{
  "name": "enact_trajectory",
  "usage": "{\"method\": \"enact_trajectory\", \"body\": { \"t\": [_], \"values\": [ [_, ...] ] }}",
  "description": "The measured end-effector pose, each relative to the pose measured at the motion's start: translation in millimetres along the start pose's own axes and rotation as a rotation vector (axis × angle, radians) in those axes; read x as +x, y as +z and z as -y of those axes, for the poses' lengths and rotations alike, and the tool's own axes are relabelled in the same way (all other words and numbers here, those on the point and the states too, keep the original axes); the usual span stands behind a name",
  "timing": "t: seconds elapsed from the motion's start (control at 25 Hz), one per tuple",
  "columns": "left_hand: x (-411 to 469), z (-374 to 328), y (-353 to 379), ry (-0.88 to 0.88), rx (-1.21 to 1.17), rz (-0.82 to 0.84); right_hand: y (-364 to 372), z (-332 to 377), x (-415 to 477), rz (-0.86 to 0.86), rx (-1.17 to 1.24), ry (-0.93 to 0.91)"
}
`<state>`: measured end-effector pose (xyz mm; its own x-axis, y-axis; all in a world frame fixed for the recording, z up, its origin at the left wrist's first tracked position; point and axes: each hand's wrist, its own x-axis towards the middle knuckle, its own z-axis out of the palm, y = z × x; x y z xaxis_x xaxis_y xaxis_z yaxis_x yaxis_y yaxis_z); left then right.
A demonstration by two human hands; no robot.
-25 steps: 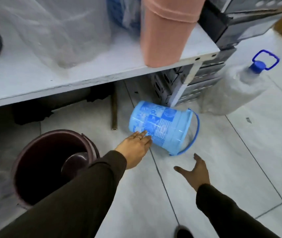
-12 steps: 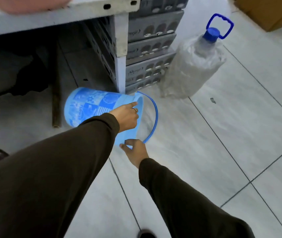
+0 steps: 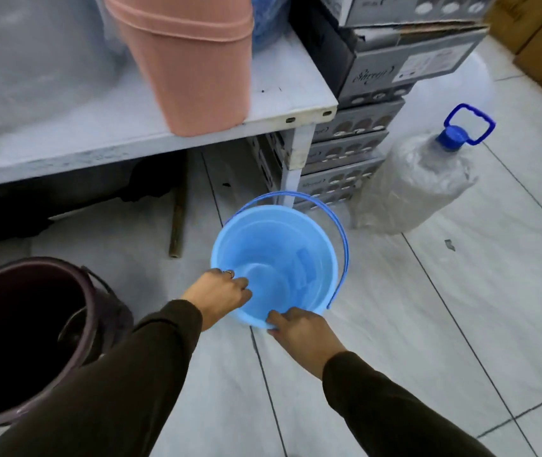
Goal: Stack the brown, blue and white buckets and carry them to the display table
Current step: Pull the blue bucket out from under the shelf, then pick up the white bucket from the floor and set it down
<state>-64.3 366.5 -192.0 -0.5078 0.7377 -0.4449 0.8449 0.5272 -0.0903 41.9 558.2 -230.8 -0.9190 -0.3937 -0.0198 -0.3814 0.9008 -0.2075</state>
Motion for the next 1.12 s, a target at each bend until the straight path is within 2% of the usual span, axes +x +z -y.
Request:
{"method": "enact_trajectory", "body": {
  "t": [0.08, 0.16, 0.24, 0.36, 0.56, 0.84, 1.0, 1.12],
  "values": [
    [-15.5, -18.6, 20.8, -0.108, -0.034, 0.045, 0.6, 1.1, 4.5, 0.064, -0.098, -0.103],
    [-23.8, -32.0, 29.4, -0.212, -0.020, -0.055, 1.3, -0.5, 8.2, 0.128, -0.124, -0.145],
    [-26.8, -36.6, 41.0, -0.279, -0.044, -0.133, 0.9, -2.7, 8.2, 0.148, -0.124, -0.101],
    [-40.6, -44.6, 53.2, -0.318, -0.044, -0.043, -5.6, -1.3, -7.2, 0.327, -0.083, 0.067],
    [-94.4, -74.3, 50.5, -0.467, -0.099, -0.095, -30.9, 25.5, -40.8, 0.243, -0.163, 0.093],
    [-222.2, -166.1, 69.7, -0.601, -0.235, -0.064, -40.6, 110.8, -128.7, 0.325, -0.172, 0.129],
    [-301.2, -239.0, 104.0, -0.676, -0.437, -0.073, -11.5, 165.2, -204.9, 0.400, -0.121, 0.121],
    [-344.7, -306.0, 146.7, -0.845, -0.799, -0.128, 30.9, 198.0, -248.9, 0.493, -0.074, 0.068]
  ]
}}
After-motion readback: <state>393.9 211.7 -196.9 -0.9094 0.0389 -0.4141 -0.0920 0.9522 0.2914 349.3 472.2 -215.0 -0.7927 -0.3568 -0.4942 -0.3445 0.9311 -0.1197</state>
